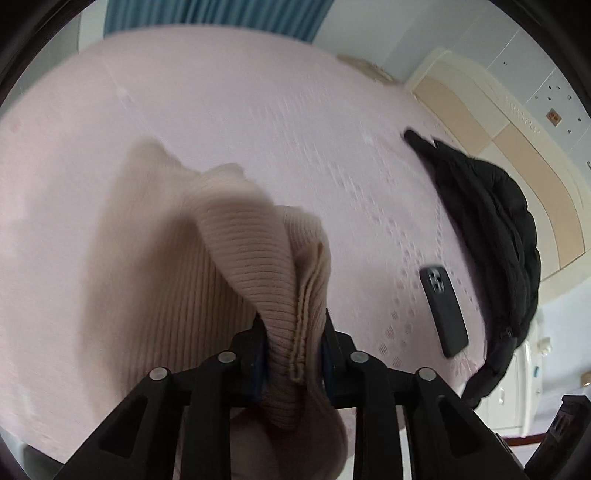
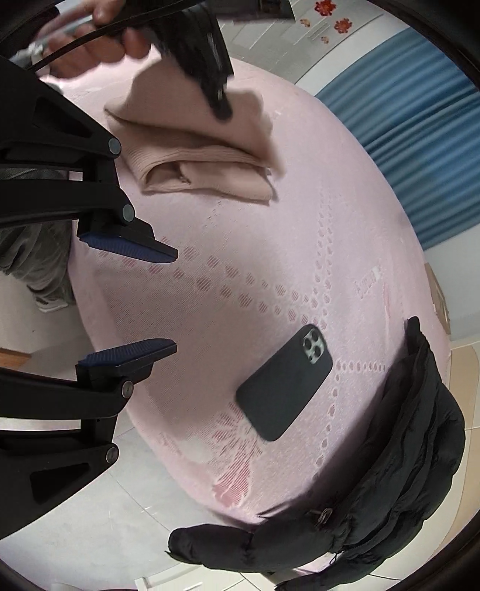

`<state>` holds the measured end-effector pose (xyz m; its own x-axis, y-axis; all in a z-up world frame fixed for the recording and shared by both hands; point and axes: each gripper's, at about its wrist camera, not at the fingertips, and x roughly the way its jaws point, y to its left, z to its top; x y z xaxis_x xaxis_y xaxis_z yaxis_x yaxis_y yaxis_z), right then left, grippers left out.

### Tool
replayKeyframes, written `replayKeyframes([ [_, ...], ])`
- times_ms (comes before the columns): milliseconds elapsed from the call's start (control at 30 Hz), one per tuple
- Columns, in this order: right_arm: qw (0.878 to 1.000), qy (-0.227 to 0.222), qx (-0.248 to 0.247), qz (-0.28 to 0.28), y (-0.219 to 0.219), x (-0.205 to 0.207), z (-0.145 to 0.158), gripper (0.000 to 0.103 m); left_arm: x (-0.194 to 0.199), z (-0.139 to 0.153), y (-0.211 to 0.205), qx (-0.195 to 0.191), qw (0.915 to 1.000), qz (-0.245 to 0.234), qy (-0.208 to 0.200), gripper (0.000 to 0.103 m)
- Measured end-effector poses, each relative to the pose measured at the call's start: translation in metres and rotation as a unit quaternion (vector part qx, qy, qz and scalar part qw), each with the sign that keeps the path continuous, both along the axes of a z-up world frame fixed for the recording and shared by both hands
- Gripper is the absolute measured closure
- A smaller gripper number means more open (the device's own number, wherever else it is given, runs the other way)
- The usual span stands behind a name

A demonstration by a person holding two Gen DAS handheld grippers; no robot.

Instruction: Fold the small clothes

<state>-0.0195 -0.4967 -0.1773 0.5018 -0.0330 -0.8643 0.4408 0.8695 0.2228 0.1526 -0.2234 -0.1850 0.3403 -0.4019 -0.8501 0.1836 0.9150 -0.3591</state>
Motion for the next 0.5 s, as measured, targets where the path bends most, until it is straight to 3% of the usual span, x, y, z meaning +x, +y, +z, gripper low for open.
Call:
replayKeyframes([
  [100,1.0,-0.003,0.008,0.014,0.002,0.0,-0.002,0.06,-0.001,-0.004,0.004,-0.036,0.9988,-0.022,0.025,0.068],
  [200,0.998,-0.019,0.026,0.048,0.014,0.009,-0.001,0.06,-0.006,0.016,0.025,-0.042,0.9987,-0.028,-0.005,0.062],
  [300,0.993,-0.049,0.054,0.097,0.035,0.024,0.004,0.06,-0.014,0.036,0.058,-0.006,0.9984,-0.007,-0.055,0.046],
  [500,0.971,-0.105,0.123,0.174,0.084,0.058,0.014,0.059,-0.028,0.038,0.123,0.062,0.9951,0.051,-0.057,0.046],
])
